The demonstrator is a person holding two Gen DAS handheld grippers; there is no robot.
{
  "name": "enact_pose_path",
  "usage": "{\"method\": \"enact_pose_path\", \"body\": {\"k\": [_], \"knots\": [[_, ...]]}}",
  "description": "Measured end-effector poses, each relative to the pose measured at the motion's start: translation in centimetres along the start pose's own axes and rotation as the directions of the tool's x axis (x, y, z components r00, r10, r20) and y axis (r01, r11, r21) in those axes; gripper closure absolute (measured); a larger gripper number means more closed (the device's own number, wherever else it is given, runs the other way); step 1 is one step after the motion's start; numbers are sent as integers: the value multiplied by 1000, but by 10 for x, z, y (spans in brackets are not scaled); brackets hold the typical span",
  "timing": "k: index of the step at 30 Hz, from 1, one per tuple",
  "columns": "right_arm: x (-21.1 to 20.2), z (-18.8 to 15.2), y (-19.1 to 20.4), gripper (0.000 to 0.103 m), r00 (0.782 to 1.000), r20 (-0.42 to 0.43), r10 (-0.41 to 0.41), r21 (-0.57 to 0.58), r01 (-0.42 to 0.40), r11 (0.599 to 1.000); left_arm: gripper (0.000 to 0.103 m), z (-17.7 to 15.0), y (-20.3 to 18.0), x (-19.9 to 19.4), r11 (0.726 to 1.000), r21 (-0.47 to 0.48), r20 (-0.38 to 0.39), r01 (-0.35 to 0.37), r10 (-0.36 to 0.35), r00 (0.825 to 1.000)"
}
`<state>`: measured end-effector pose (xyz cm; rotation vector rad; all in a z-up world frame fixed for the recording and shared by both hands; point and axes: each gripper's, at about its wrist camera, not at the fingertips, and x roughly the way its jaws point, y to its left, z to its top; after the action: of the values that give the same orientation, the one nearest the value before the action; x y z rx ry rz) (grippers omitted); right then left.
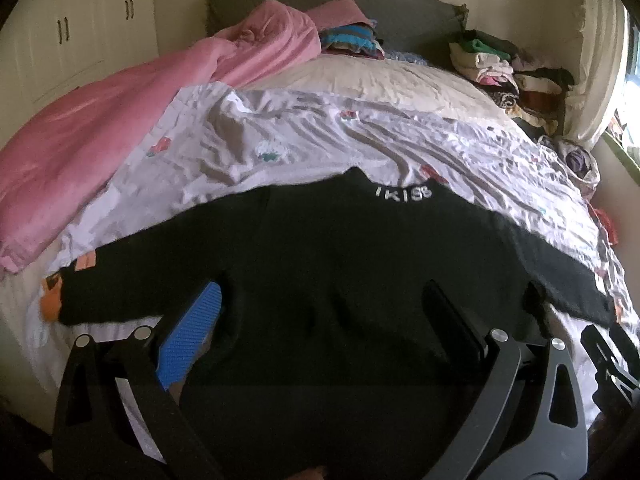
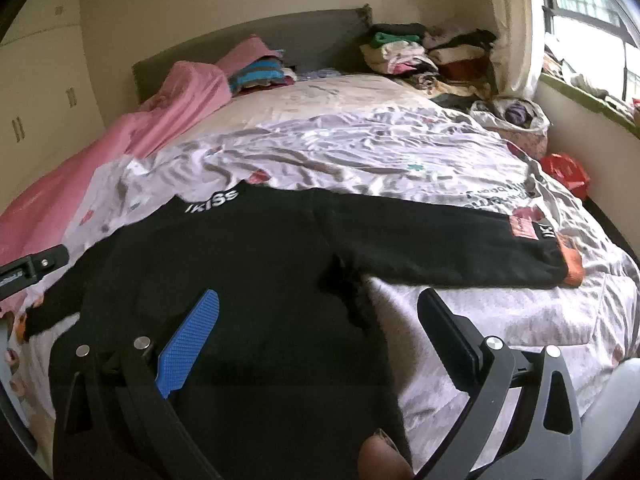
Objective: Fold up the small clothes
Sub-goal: 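Move the right gripper to the orange sleeve cuff and close on it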
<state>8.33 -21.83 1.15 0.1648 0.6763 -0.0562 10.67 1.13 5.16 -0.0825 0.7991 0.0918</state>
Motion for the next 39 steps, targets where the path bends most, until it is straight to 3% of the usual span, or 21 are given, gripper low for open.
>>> {"method": "enact_pose_path", "body": {"k": [12,26,35,39], "knots": [[20,26,-39,4,999,4,-49,100,48,994,9,30,-3,17,999,-34,-9,21,-21,1000],[30,24,-99,4,989,-25,-146,229,148,962,9,28,10,35,996,-87,-37,-11,8,999],[34,16,-157,4,971,-74,-228,357,239,903,9,35,-16,31,1000,-15,-10,-21,21,1000],[37,12,-183,4,964,-110,-240,420,264,868,9,44,-25,24,1000,-19,10,16,-16,1000]]}}
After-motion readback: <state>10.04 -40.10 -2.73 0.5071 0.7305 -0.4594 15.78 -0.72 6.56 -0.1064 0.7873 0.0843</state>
